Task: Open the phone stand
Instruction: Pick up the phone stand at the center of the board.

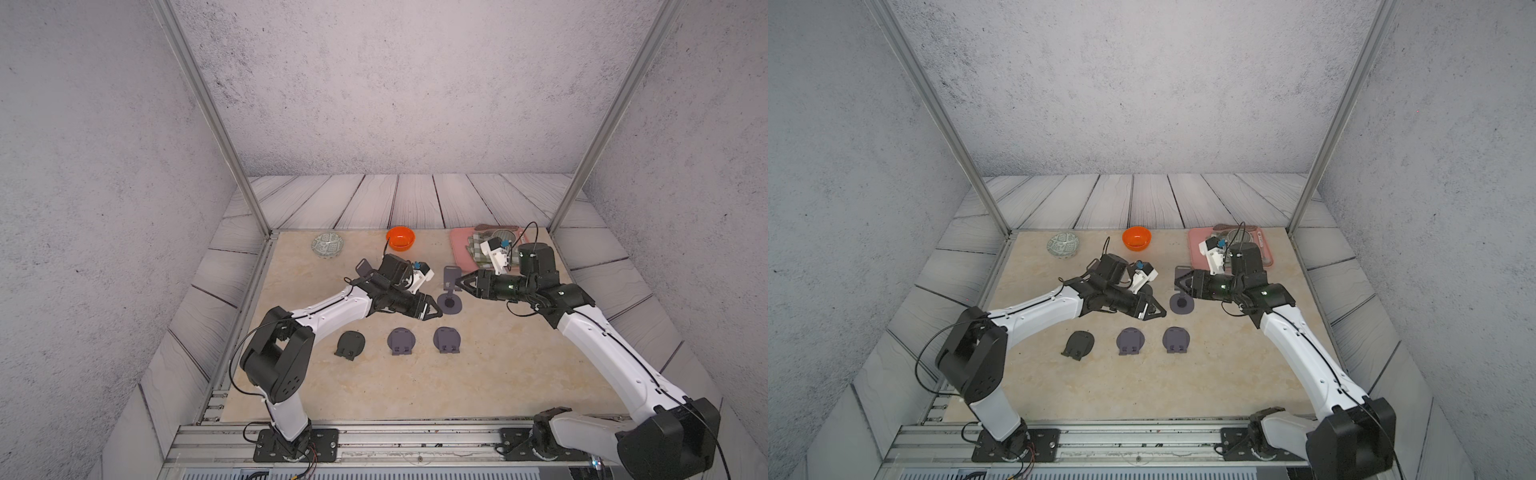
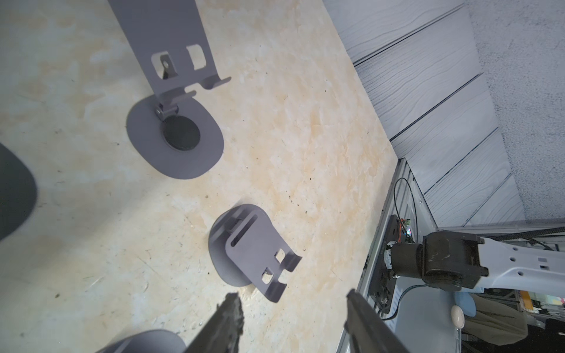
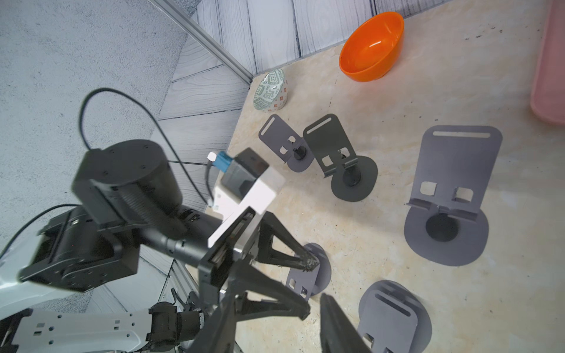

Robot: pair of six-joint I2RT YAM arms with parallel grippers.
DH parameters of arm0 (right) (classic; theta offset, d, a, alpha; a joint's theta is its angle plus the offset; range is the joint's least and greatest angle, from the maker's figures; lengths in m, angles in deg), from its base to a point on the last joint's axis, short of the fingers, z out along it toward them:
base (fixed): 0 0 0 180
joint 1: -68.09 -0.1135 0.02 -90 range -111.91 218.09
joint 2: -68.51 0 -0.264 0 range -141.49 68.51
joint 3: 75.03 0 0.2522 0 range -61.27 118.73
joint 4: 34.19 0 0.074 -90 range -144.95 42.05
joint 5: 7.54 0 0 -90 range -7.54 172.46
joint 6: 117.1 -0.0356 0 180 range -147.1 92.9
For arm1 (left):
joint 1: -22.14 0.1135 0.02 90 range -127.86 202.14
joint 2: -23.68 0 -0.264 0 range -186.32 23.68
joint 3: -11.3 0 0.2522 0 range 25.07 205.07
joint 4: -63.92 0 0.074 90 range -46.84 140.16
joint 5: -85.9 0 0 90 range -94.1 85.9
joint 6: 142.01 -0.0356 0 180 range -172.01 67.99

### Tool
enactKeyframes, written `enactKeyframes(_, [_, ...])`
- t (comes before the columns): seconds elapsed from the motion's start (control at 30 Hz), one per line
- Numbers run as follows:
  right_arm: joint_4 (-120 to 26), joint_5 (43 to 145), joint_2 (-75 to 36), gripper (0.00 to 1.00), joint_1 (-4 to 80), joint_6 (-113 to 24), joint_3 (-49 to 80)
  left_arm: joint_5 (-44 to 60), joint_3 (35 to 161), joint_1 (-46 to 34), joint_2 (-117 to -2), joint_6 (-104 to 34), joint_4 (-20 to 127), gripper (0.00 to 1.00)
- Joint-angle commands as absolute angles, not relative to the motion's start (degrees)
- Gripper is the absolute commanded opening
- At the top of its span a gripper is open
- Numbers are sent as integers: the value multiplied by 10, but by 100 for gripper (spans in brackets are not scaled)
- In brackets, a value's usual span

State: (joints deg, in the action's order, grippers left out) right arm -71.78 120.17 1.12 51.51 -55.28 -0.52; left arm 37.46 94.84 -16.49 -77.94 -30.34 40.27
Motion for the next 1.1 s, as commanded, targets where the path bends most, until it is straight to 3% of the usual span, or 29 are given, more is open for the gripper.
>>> enactKeyframes(0.0, [-725, 1217, 48, 48, 519, -542, -25, 393, 942, -167, -817, -268, 465, 58])
enactKeyframes(1.07, [-708, 1243, 30, 47, 535, -545, -77, 419, 934, -185, -972, -163, 602, 56])
